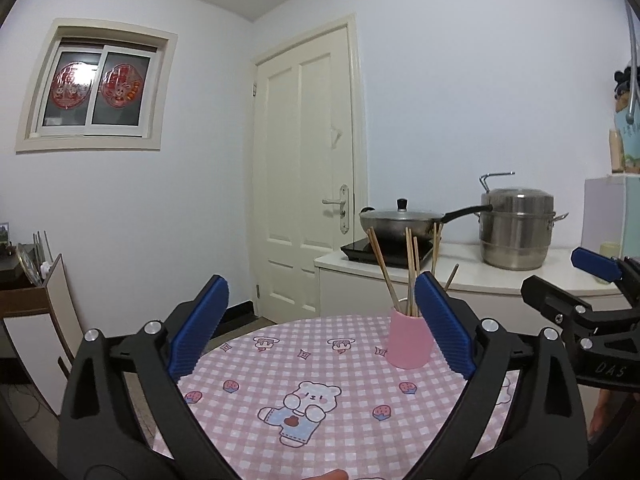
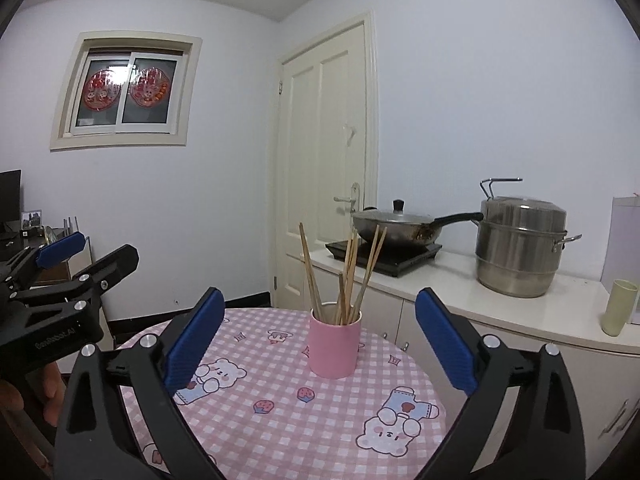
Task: Organize utensils
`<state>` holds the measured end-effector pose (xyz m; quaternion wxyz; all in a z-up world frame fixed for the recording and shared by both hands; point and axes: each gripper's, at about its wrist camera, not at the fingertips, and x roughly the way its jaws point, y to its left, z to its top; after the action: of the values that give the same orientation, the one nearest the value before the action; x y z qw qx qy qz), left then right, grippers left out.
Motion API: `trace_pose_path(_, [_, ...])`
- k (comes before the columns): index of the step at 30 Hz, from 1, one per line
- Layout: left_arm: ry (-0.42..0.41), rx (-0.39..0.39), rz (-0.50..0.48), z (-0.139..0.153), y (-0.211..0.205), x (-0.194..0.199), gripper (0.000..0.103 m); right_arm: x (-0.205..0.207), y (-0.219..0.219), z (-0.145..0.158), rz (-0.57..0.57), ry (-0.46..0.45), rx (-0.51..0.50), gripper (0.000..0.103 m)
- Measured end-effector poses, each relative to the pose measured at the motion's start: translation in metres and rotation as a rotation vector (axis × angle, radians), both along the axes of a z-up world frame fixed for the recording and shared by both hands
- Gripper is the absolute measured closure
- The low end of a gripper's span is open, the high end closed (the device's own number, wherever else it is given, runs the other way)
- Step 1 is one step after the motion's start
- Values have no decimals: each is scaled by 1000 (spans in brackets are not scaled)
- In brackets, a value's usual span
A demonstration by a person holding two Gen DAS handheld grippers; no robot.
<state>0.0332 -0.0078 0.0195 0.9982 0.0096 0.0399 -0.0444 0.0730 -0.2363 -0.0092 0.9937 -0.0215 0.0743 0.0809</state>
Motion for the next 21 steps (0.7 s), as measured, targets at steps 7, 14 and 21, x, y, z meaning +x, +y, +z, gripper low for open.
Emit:
trace_pose_path(7, [-26,-12,24,1,8,-16,8,-13,4,0,-2,-25,-6,8])
trace_pose_path(14, [-39,16,55,-1,9,-24,7,-20,7,-1,8,-35,0,8])
trace_pose_path(21, [-32,15,49,-3,8,-24,7,-24,8,-3,4,-36,-4,8])
